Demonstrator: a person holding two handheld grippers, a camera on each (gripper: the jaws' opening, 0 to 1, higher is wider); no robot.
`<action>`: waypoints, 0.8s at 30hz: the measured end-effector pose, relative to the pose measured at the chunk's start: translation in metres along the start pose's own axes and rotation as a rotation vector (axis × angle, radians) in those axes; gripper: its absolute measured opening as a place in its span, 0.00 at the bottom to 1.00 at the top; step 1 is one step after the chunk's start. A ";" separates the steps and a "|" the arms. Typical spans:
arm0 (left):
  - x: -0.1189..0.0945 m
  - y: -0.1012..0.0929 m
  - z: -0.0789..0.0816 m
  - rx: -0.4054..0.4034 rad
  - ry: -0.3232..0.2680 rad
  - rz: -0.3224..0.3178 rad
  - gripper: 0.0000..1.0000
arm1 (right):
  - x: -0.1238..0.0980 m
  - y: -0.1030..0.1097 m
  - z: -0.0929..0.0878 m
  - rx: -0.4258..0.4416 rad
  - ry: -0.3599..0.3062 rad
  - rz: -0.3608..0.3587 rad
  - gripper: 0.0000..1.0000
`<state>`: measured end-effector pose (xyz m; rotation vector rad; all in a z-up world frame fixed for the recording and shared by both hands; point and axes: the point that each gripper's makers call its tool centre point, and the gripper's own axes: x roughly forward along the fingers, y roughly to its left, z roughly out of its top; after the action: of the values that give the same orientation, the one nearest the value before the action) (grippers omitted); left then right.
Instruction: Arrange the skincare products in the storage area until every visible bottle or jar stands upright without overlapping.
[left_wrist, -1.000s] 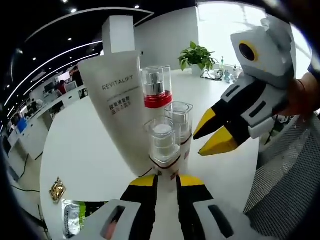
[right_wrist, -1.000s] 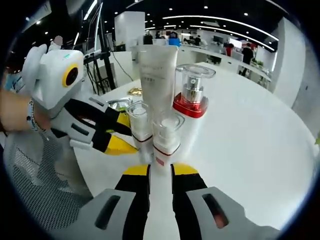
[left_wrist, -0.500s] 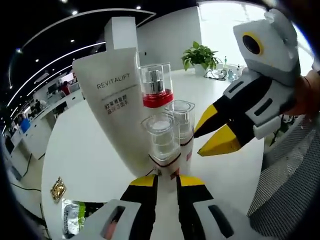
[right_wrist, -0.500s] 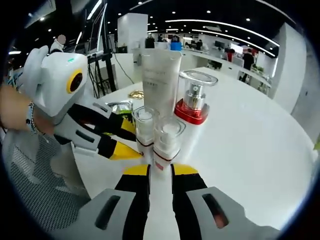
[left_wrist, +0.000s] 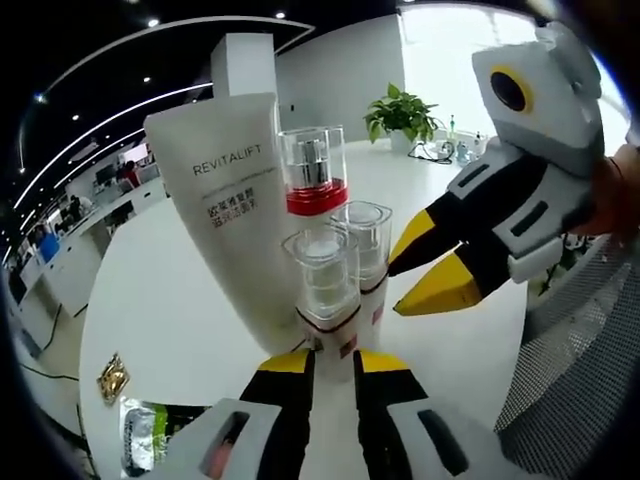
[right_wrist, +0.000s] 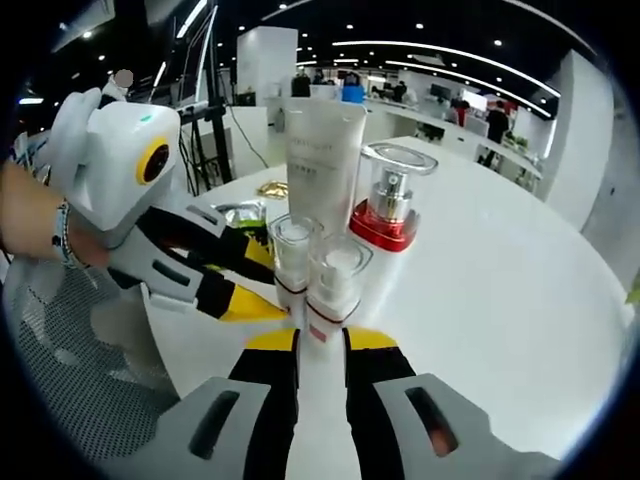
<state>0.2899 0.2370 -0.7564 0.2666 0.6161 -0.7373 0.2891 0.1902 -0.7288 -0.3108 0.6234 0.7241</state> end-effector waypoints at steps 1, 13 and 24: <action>-0.001 0.000 -0.001 0.003 0.005 -0.003 0.18 | 0.000 -0.001 0.000 0.001 0.001 -0.004 0.15; -0.025 0.016 -0.025 -0.117 0.180 -0.064 0.28 | -0.003 0.015 -0.024 -0.009 0.133 0.053 0.18; -0.077 0.094 -0.034 -0.218 0.168 0.145 0.29 | -0.003 0.079 0.004 -0.130 0.043 0.245 0.16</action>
<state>0.2962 0.3612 -0.7348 0.1704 0.8216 -0.5063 0.2336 0.2471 -0.7277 -0.3747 0.6637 0.9981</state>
